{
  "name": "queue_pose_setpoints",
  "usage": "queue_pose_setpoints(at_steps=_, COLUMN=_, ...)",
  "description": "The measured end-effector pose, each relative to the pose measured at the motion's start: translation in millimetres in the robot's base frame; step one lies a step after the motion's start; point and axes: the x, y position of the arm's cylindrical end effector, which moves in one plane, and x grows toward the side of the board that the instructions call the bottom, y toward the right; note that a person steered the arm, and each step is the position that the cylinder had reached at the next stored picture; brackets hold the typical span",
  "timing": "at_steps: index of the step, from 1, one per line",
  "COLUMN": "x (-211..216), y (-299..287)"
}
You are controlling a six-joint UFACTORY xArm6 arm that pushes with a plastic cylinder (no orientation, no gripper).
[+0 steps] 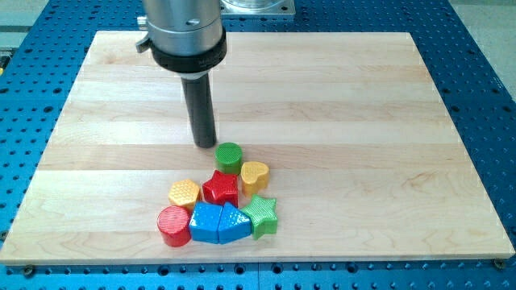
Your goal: Move the arm parallel to the right of the green circle
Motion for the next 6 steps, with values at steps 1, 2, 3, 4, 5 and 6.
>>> queue_pose_setpoints(at_steps=1, x=-40.4, y=110.5)
queue_pose_setpoints(at_steps=2, x=-35.4, y=185.3)
queue_pose_setpoints(at_steps=3, x=3.3, y=200.0)
queue_pose_setpoints(at_steps=4, x=43.5, y=201.4)
queue_pose_setpoints(at_steps=5, x=72.7, y=198.1)
queue_pose_setpoints(at_steps=6, x=116.0, y=162.4)
